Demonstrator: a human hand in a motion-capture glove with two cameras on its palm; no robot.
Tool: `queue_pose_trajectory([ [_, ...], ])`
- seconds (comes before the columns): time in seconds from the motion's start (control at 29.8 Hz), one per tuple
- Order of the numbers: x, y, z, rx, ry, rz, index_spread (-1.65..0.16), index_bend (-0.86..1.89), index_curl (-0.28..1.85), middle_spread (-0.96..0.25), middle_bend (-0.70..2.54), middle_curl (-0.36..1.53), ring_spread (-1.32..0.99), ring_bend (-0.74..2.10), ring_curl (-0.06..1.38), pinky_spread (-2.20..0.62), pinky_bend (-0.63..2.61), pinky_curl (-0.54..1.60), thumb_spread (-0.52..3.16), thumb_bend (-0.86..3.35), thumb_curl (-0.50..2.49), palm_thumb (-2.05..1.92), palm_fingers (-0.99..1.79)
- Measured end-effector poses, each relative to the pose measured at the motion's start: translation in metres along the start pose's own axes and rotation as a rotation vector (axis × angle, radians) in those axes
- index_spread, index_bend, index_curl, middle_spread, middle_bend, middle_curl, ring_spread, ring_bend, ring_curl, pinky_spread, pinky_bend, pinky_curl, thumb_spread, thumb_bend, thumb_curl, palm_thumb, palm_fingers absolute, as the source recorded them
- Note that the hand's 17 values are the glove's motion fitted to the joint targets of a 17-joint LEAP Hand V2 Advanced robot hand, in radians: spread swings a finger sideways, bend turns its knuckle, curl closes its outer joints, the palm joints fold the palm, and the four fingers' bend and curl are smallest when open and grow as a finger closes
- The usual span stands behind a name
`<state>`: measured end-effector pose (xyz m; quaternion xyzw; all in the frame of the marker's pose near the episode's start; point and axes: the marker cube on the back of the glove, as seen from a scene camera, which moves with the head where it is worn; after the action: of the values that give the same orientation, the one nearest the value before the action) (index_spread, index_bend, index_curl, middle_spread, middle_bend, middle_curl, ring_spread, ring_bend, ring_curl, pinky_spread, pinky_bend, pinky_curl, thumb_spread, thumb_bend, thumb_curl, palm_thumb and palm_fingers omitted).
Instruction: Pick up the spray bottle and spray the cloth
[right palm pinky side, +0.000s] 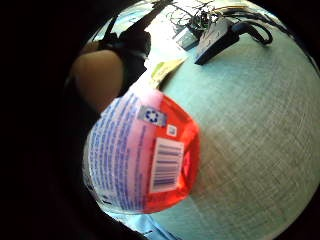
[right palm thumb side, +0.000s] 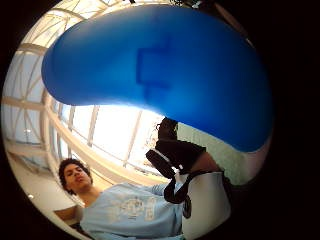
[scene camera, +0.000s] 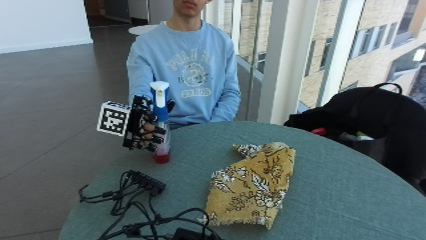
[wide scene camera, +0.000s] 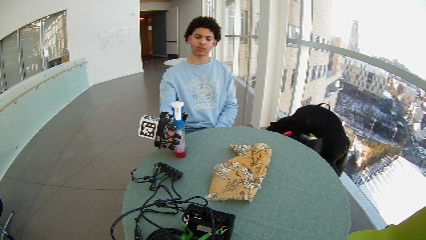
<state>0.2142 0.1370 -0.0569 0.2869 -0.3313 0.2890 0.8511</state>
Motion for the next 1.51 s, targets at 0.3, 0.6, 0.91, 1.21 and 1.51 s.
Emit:
queue_pose_trajectory([
  [0.3, -0.016, -0.017, 0.009, -0.003, 0.19, -0.021, -0.33, 0.16, 0.19, -0.09, 0.41, 0.42, -0.05, 0.45, 0.36, 0.25, 0.31, 0.34, 0.94, 0.12, 0.37, 0.8, 0.92],
  [0.6, -0.055, -0.08, 0.024, -0.147, 0.207, -0.032, -0.29, 0.09, 0.22, -0.09, 0.36, 0.42, -0.06, 0.51, 0.38, 0.19, 0.32, 0.36, 0.93, 0.08, 0.42, 0.85, 1.04],
  [0.91, -0.084, -0.123, 0.054, -0.432, 0.319, 0.049, -0.27, 0.08, 0.21, -0.08, 0.37, 0.44, -0.07, 0.53, 0.39, 0.15, 0.33, 0.37, 0.92, 0.02, 0.46, 0.86, 1.08],
  [1.21, -0.088, -0.153, 0.085, -0.515, 0.392, 0.08, -0.26, 0.08, 0.2, -0.08, 0.38, 0.45, -0.07, 0.54, 0.39, 0.12, 0.34, 0.37, 0.92, -0.02, 0.49, 0.87, 1.09],
  [1.51, -0.083, -0.162, 0.111, -0.549, 0.405, 0.105, -0.25, 0.08, 0.2, -0.08, 0.38, 0.46, -0.07, 0.54, 0.39, 0.12, 0.35, 0.38, 0.92, -0.02, 0.52, 0.87, 1.09],
])
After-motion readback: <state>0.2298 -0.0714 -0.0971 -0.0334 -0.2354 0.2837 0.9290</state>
